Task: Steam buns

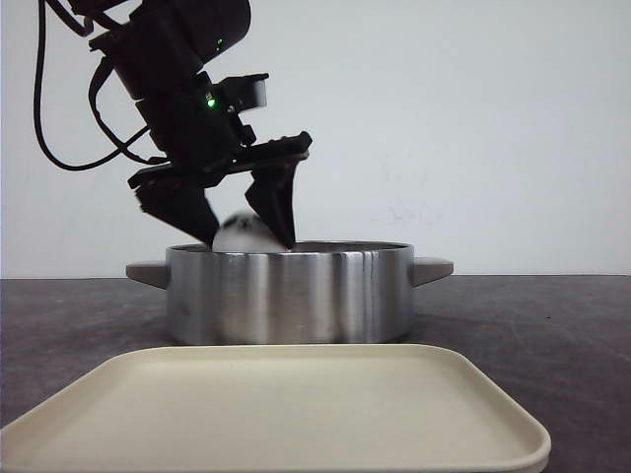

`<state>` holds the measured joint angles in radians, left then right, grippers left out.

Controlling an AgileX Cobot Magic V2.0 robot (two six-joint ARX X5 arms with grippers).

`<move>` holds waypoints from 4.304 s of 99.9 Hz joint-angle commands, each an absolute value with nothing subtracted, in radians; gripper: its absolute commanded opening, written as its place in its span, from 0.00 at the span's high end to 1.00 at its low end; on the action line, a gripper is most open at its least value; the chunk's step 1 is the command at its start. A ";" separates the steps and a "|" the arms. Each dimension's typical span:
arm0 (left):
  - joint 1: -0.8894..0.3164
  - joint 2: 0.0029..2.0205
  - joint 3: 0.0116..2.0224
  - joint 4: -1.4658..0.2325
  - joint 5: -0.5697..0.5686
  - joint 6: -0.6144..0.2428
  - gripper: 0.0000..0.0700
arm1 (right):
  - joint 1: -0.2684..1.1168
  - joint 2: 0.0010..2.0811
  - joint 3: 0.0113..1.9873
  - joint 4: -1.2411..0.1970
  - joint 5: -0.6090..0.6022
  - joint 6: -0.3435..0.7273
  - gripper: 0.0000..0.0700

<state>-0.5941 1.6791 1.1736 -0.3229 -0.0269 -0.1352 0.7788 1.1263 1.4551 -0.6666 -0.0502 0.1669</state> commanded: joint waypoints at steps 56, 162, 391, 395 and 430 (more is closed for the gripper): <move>-0.601 1.393 1.250 -0.427 -0.026 -0.203 1.00 | 0.781 1.136 1.397 -0.656 0.057 0.044 0.98; -0.560 0.479 0.920 -0.648 -0.229 -0.289 1.00 | 0.785 1.062 0.966 -0.022 0.080 0.070 0.98; -0.560 0.467 0.921 -0.647 -0.228 -0.289 1.00 | 0.061 0.004 0.012 -0.181 0.060 0.033 0.98; -0.560 0.467 0.921 -0.647 -0.228 -0.289 1.00 | 0.061 0.004 0.012 -0.180 0.059 0.034 0.98; -0.560 0.467 0.921 -0.647 -0.228 -0.289 1.00 | 0.061 0.004 0.013 -0.157 0.052 0.035 0.98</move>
